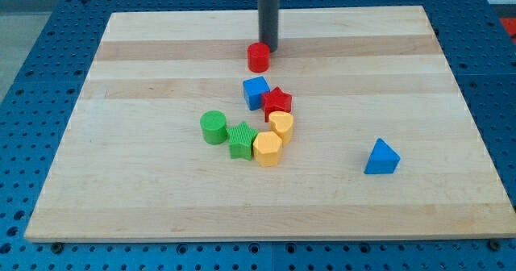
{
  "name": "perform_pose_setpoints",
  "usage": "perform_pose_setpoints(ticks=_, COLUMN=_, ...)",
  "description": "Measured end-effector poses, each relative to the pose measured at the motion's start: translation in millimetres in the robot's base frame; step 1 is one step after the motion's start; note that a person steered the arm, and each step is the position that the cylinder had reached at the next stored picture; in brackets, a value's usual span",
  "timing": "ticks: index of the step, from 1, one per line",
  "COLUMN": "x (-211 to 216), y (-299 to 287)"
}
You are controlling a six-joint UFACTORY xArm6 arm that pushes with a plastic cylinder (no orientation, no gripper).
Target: Nudge the red circle along with the blue cube and red star down a bit
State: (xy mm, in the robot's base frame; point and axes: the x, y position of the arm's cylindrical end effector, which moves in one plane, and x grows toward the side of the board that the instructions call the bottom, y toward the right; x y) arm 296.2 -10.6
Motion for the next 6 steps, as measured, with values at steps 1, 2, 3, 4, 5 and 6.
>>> perform_pose_setpoints(ticks=1, x=19.9, y=-13.5)
perform_pose_setpoints(ticks=2, x=60.2, y=-1.9)
perform_pose_setpoints(ticks=3, x=88.0, y=16.5)
perform_pose_setpoints(ticks=4, x=100.0, y=43.7)
perform_pose_setpoints(ticks=5, x=98.1, y=56.5)
perform_pose_setpoints(ticks=6, x=25.2, y=39.8)
